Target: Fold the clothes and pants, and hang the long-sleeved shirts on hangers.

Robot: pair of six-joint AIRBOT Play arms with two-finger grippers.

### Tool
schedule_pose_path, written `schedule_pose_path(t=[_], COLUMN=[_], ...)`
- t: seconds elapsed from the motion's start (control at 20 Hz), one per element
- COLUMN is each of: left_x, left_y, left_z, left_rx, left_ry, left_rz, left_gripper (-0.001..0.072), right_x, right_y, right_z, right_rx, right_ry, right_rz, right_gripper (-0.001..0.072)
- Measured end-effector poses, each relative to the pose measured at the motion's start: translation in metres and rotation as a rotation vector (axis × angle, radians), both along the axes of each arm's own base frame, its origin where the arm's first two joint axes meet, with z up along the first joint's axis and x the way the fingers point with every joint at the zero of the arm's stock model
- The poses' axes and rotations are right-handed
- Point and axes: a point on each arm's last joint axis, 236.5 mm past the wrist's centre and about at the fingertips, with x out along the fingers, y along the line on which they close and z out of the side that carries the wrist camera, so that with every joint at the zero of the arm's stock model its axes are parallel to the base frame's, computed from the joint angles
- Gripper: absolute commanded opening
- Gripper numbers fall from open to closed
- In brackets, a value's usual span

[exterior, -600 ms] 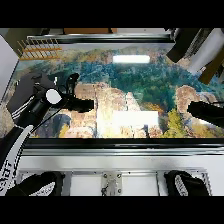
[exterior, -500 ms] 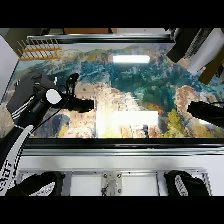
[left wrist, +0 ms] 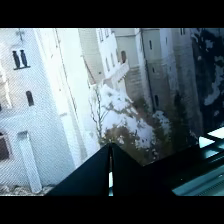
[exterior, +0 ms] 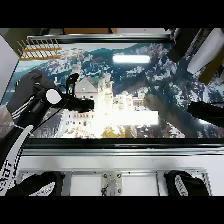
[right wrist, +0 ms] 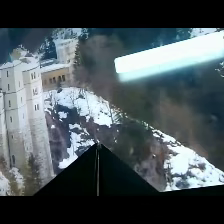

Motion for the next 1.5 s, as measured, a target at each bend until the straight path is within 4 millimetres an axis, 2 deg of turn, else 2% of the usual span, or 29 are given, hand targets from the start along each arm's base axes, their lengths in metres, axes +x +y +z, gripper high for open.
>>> schedule_pose_path(t=[0.05,0.15,0.25,0.4,0.5,0.65,0.75,0.85,0.9,0.95,1.1,1.2,1.3,1.4,1.5], left_x=[0.003,0.019,0.045,0.093,0.117,0.137,0.145,0.15,0.151,0.153,0.159,0.163,0.171,0.178,0.177], left_y=[0.001,0.015,0.046,0.125,0.179,0.243,0.267,0.281,0.285,0.288,0.292,0.289,0.27,0.228,0.168], left_z=[0.001,0.006,0.018,0.039,0.041,0.022,0.001,-0.024,-0.036,-0.046,-0.063,-0.059,-0.04,-0.011,0.018], left_rx=[0.002,0.038,0.115,0.267,0.337,0.393,0.409,0.42,0.427,0.433,0.435,0.43,0.394,0.333,0.259], left_ry=[-0.012,-0.068,-0.149,-0.253,-0.26,-0.211,-0.165,-0.116,-0.094,-0.076,-0.045,-0.046,-0.076,-0.132,-0.184], left_rz=[0.005,0.018,0.052,0.18,0.284,0.41,0.455,0.475,0.476,0.476,0.488,0.491,0.478,0.418,0.324], left_gripper=[0.0714,0.0703,0.0703,0.0703,0.0702,0.0702,0.0702,0.0702,0.0702,0.0643,0.0,0.0003,0.0003,0.0004,0.0004], right_x=[0.0,0.0,0.0,0.0,0.0,0.0,0.0,0.0,0.0,0.0,0.0,0.0,0.0,0.0,0.0], right_y=[0.0,0.0,0.0,0.0,0.0,0.0,0.0,0.0,0.0,0.0,0.0,0.0,0.0,0.0,0.0], right_z=[0.0,0.0,0.0,0.0,0.0,0.0,0.0,0.0,0.0,0.0,0.0,0.0,0.0,0.0,0.0], right_rx=[0.0,0.0,0.0,0.0,0.0,0.0,0.0,0.0,0.0,0.0,0.0,0.0,0.0,0.0,0.0], right_ry=[0.0,0.0,0.0,0.0,0.0,0.0,0.0,0.0,0.0,0.0,0.0,0.0,0.0,0.0,0.0], right_rz=[0.0,0.0,0.0,0.0,0.0,0.0,0.0,0.0,0.0,0.0,0.0,0.0,0.0,0.0,0.0], right_gripper=[0.002,0.002,0.002,0.002,0.002,0.002,0.002,0.002,0.002,0.002,0.002,0.002,0.002,0.002,0.002])
